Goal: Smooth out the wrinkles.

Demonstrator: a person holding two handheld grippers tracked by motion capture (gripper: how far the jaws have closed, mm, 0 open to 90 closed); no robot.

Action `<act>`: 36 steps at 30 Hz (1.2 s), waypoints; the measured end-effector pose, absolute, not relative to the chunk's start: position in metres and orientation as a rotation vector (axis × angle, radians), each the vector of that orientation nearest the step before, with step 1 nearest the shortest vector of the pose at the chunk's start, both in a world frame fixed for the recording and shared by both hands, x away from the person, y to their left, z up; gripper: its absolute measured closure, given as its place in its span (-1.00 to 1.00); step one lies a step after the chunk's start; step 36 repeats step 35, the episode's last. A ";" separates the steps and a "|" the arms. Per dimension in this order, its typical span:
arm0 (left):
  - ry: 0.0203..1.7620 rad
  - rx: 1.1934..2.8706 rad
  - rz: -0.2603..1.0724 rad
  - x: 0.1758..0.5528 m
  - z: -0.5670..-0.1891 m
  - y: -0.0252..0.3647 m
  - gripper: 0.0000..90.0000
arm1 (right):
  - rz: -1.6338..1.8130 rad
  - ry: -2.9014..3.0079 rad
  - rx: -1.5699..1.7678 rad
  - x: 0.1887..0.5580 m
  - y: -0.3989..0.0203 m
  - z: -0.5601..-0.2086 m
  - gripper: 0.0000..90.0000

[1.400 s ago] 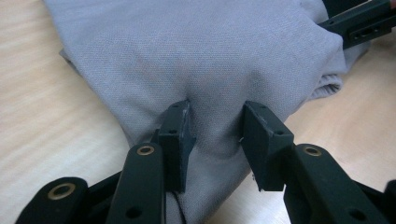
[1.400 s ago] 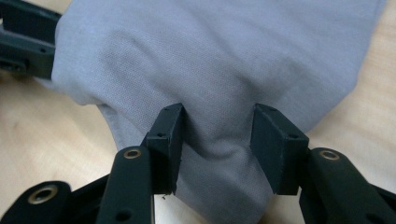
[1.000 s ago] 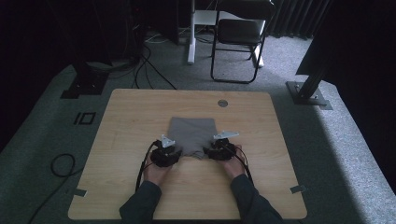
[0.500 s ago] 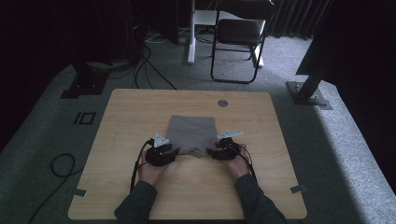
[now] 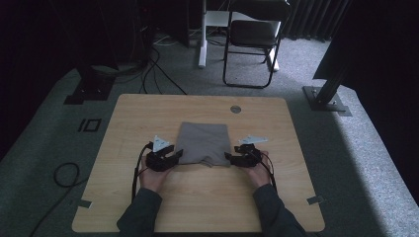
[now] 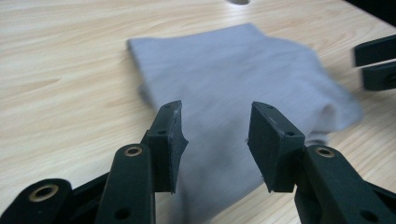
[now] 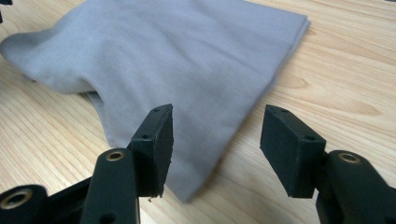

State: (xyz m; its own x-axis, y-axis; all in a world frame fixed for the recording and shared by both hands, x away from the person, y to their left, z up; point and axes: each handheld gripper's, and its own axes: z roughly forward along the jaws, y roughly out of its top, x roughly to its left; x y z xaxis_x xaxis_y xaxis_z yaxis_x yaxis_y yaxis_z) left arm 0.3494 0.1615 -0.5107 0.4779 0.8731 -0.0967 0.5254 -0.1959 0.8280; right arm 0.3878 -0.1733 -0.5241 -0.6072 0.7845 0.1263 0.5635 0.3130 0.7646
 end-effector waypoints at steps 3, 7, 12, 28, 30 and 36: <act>1.201 1.851 0.510 0.347 -0.517 0.172 0.23 | 1.166 2.300 1.226 0.384 -0.181 -0.525 -0.04; 1.241 1.870 0.542 0.346 -0.525 0.181 0.23 | 1.169 2.283 1.256 0.382 -0.192 -0.525 -0.04; 1.303 1.861 0.589 0.343 -0.534 0.194 0.22 | 1.170 2.257 1.271 0.378 -0.199 -0.523 -0.05; 1.413 1.838 0.656 0.339 -0.554 0.210 0.15 | 1.168 2.212 1.326 0.368 -0.215 -0.530 -0.07; 1.430 1.840 0.652 0.340 -0.555 0.210 0.14 | 1.169 2.207 1.337 0.368 -0.217 -0.531 -0.07; 1.441 1.872 0.651 0.342 -0.555 0.208 0.10 | 1.167 2.207 1.340 0.367 -0.218 -0.532 -0.07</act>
